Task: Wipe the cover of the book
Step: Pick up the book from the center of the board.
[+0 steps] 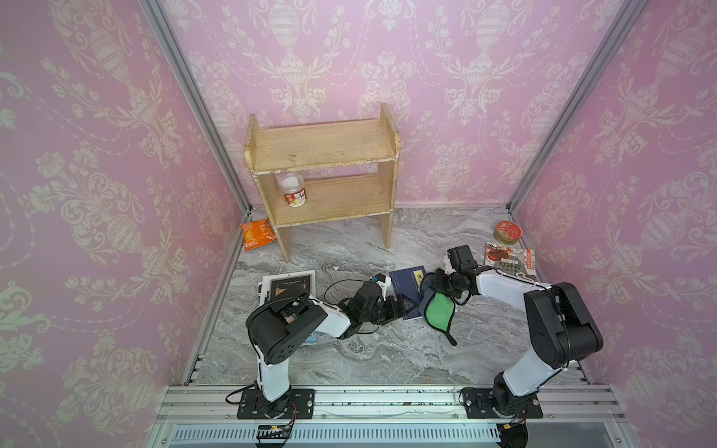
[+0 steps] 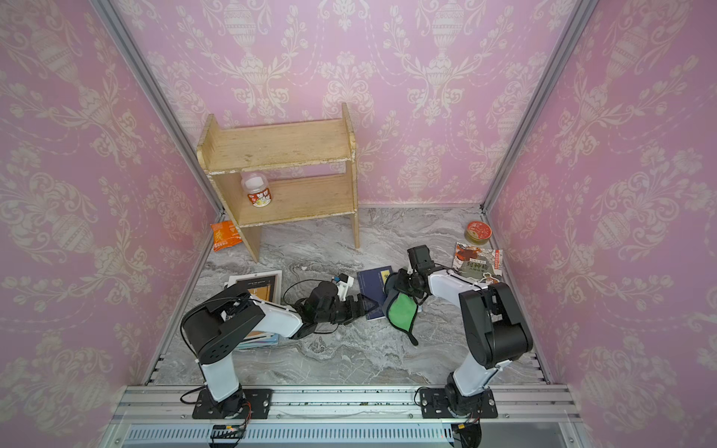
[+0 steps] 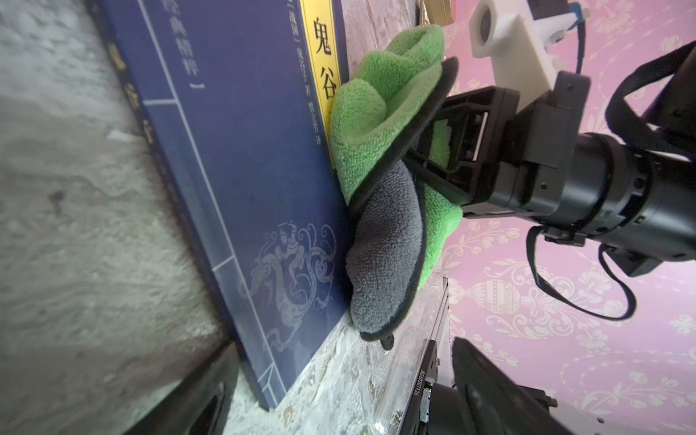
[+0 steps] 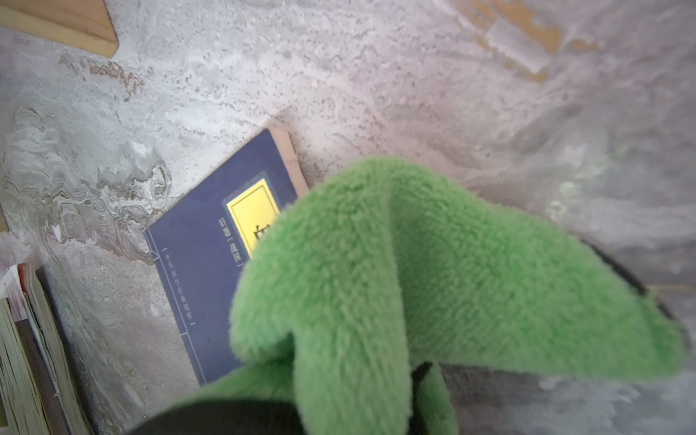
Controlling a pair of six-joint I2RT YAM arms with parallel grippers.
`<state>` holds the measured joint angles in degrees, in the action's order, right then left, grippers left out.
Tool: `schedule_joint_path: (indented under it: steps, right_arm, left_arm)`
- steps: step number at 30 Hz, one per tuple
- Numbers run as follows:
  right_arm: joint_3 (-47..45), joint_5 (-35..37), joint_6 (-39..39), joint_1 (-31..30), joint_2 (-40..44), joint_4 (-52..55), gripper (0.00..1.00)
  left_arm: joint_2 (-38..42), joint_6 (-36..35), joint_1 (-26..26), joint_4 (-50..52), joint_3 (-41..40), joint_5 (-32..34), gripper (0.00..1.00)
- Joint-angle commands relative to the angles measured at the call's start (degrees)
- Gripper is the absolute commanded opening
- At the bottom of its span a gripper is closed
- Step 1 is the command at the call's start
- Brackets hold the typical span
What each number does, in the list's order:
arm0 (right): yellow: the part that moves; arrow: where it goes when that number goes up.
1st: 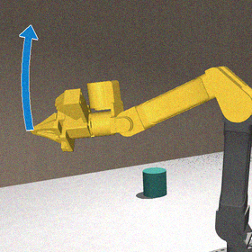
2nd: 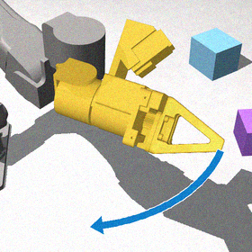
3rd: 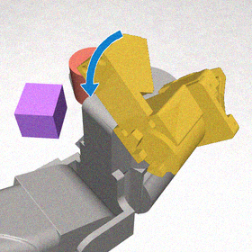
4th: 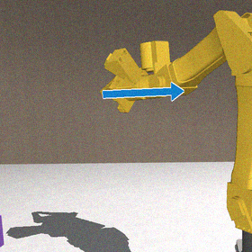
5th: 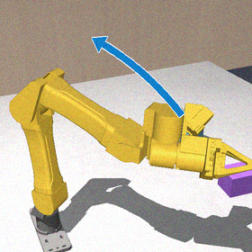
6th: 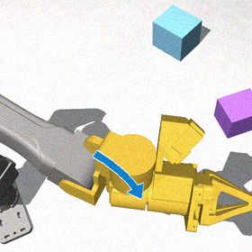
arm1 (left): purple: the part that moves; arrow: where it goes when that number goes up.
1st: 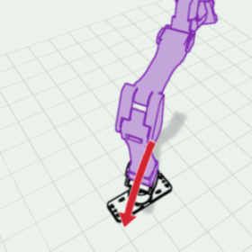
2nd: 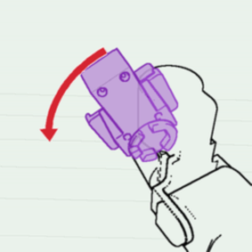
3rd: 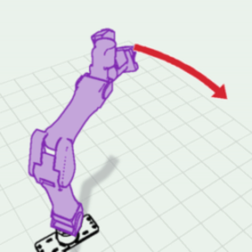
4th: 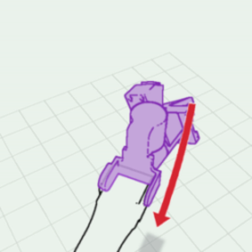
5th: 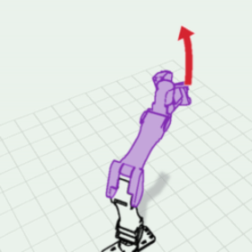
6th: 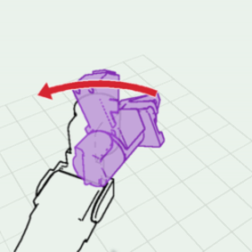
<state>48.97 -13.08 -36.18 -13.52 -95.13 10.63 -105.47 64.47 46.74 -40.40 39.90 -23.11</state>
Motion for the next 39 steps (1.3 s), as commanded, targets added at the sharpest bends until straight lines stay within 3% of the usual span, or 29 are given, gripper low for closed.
schedule_joint_path:
  steps: [1,4,6,13,16,18,22,30,39]
  right_arm:
    - [-5.9,-4.1,-3.3,-1.0,-6.3,5.1,0.0]
    - [-9.7,-6.7,-5.6,-1.8,-5.8,0.5,0.0]
    - [-11.1,-7.8,-6.5,-2.0,-5.4,-1.0,0.0]
    - [-13.3,-9.3,-7.5,-3.1,-4.8,-2.4,0.0]
    - [-14.3,-9.8,-7.8,-3.4,-4.6,-2.8,0.0]
    - [-14.7,-9.5,-7.7,-3.4,-4.6,-2.7,0.0]
    - [-15.0,-8.7,-7.3,-3.4,-4.5,-2.3,0.0]
    - [-14.9,-8.4,-7.6,-3.4,-4.5,-2.4,0.0]
    - [-14.8,-7.4,-7.7,-4.2,-3.9,-1.8,0.0]
  left_arm:
    - [-0.6,-5.6,0.7,20.1,3.1,9.0,0.91]
    - [0.4,-10.7,2.6,33.4,7.2,18.6,0.98]
    - [-0.6,-9.9,2.6,31.0,7.0,17.0,0.99]
    - [-6.7,0.3,2.4,-7.1,2.5,2.1,0.99]
    - [-5.3,1.6,1.7,-16.2,-1.3,1.6,0.99]
    - [-3.4,0.8,0.9,-16.7,-2.4,1.7,0.96]
    - [0.3,0.2,-1.1,-11.1,-3.8,1.1,0.87]
    - [3.5,3.0,-5.3,-10.7,-9.1,-1.5,0.48]
    - [5.5,3.2,-6.1,-7.8,-10.3,-0.3,0.21]
